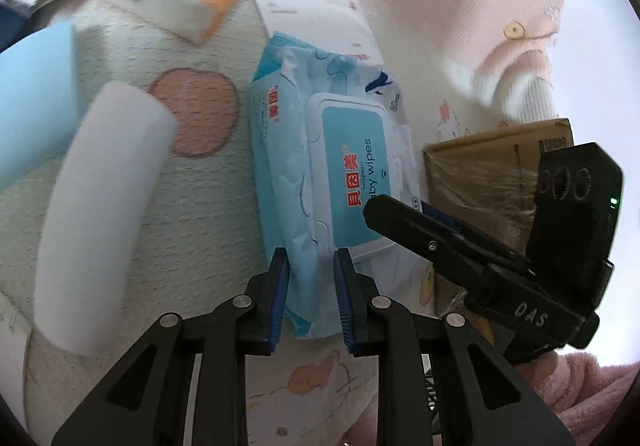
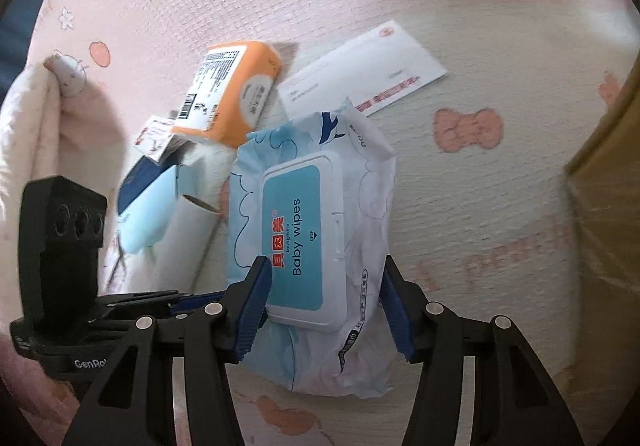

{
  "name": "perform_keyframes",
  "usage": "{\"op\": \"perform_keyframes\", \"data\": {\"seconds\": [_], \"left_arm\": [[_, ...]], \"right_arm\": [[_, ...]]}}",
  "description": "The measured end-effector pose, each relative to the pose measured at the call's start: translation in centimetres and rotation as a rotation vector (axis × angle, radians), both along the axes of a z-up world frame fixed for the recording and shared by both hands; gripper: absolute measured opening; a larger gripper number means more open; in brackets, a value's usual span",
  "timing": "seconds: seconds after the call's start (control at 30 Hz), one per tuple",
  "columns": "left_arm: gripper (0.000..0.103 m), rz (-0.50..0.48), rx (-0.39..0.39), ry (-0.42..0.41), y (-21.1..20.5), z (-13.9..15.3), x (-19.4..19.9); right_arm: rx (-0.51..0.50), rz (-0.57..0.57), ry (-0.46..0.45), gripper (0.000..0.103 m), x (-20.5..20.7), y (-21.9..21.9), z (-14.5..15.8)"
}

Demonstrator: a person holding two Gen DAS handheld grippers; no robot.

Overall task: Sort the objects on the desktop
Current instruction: 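Lift the baby wipes pack with the right tool, then carry the baby wipes pack with the right tool over the cardboard box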

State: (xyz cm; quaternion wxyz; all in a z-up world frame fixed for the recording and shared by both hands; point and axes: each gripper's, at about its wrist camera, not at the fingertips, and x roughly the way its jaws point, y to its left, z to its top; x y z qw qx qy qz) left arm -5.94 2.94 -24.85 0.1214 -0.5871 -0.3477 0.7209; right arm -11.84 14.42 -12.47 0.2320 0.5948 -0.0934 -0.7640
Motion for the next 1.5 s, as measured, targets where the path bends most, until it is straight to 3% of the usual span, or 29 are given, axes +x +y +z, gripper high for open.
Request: {"op": "perform_keyframes", "data": {"seconds": [0.13,0.27,0.6,1.0,1.13,1.27,1.47,1.5], "left_arm": [[0.026,0.006,-0.014,0.02,-0.2,0.8,-0.4],[0.04,0.002,-0.035,0.034,-0.3,0.8,-1.0],[0.04,0.07,0.014,0.024,-2.0,0.3,-1.6],[0.04,0.082,-0.001,0.024,-1.1,-0.4,-2.8],[0.038,0.083,-0.011,0.01,-1.1,-0.1,-3.0],[0.038,0.132,0.035,-0.014,-1.8,0.3,-2.6],[0.038,0.105,-0.02,0.078,-1.1,3.5,-1.9],[0.038,0.053,-0.017,0.112,-1.0,4.2,-1.8]], "right_arm": [[-0.082,-0.045,-0.062,0.052,-0.7,1.5,-0.6],[-0.073,-0.081,-0.063,0.052,-1.4,2.4,-0.4],[-0.073,-0.06,-0.055,0.053,-1.9,0.9,-1.3],[-0.125,-0.026,-0.055,0.05,-2.9,1.0,-2.1],[-0.079,0.008,-0.007,0.043,-2.4,0.4,-1.1],[-0.043,0.033,0.042,0.037,-2.0,-0.1,0.5],[0.009,0.067,0.132,0.037,-1.5,-0.8,3.9],[-0.002,0.055,0.135,0.037,-1.5,-0.5,4.6]]}}
